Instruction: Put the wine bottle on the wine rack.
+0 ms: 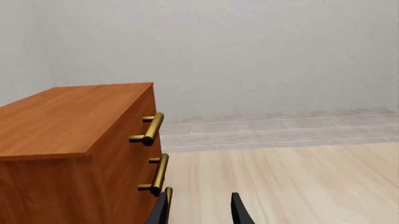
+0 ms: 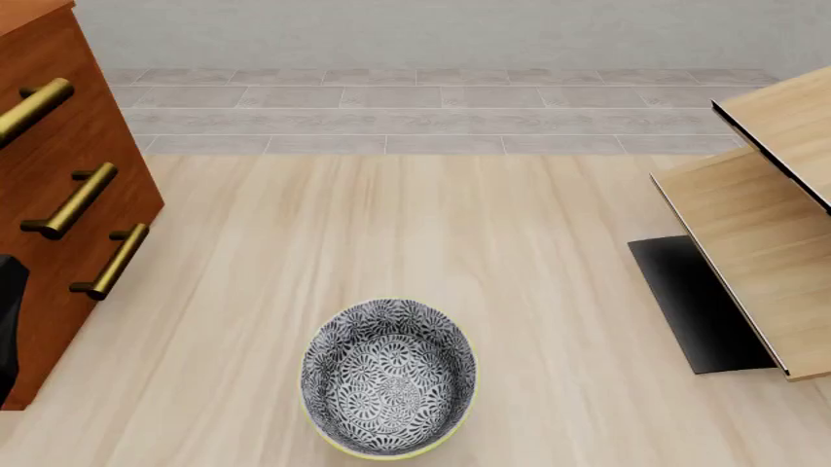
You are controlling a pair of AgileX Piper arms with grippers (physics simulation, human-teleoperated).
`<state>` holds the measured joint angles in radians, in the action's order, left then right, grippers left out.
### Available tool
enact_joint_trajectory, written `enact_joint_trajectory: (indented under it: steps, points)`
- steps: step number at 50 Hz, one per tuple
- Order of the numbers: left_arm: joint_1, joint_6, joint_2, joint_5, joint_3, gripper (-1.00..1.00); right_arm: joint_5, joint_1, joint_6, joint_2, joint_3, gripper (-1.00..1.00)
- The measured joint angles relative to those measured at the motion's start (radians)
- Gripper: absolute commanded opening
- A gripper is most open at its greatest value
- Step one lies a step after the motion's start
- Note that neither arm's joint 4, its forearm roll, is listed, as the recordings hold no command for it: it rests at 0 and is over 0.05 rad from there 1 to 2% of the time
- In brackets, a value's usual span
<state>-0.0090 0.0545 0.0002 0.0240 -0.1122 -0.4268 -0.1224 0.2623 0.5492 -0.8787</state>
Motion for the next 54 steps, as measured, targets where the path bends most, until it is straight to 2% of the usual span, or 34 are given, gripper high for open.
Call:
enact_joint_trajectory:
  steps: [35,54]
  points:
    - [-0.016,0.012,0.000,0.024,-0.034,1.00,-0.205,0.272,-0.159,-0.357,0.040,1.00]
    - [-0.028,0.010,0.000,0.063,-0.094,1.00,-0.323,0.406,-0.254,-0.491,-0.028,1.00]
